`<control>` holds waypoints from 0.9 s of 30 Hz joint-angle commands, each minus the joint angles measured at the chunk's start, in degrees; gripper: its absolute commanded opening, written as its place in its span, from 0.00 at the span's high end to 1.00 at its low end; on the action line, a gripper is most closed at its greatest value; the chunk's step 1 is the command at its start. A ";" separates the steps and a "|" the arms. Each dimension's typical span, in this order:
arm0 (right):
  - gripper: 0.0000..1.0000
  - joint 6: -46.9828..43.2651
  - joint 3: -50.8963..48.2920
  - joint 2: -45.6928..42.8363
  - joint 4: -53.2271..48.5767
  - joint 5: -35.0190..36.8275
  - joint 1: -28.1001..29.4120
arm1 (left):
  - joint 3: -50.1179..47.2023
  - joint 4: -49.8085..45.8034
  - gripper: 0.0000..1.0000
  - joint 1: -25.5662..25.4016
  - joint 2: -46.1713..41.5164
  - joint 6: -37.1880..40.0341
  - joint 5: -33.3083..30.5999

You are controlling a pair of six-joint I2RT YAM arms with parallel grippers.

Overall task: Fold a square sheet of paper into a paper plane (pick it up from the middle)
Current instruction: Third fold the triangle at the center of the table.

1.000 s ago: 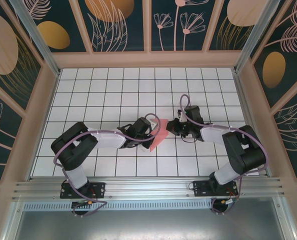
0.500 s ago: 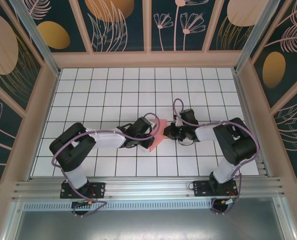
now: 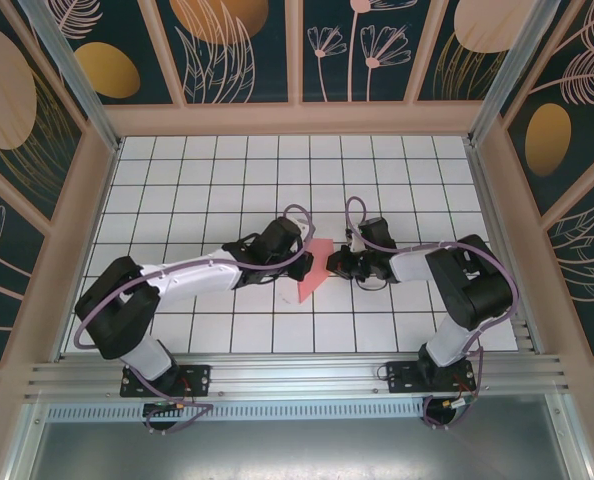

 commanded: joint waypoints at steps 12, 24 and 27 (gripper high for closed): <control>0.94 -2.63 2.96 0.35 -4.44 2.19 0.21 | -0.87 3.22 0.97 0.32 12.02 -3.67 -0.21; 0.92 1.51 1.95 -7.54 -4.01 2.26 4.17 | -5.94 7.73 0.98 0.39 10.08 -7.58 1.12; 0.94 2.99 0.43 -6.73 -2.75 4.32 4.70 | -5.78 8.10 0.98 0.37 9.55 -8.16 1.56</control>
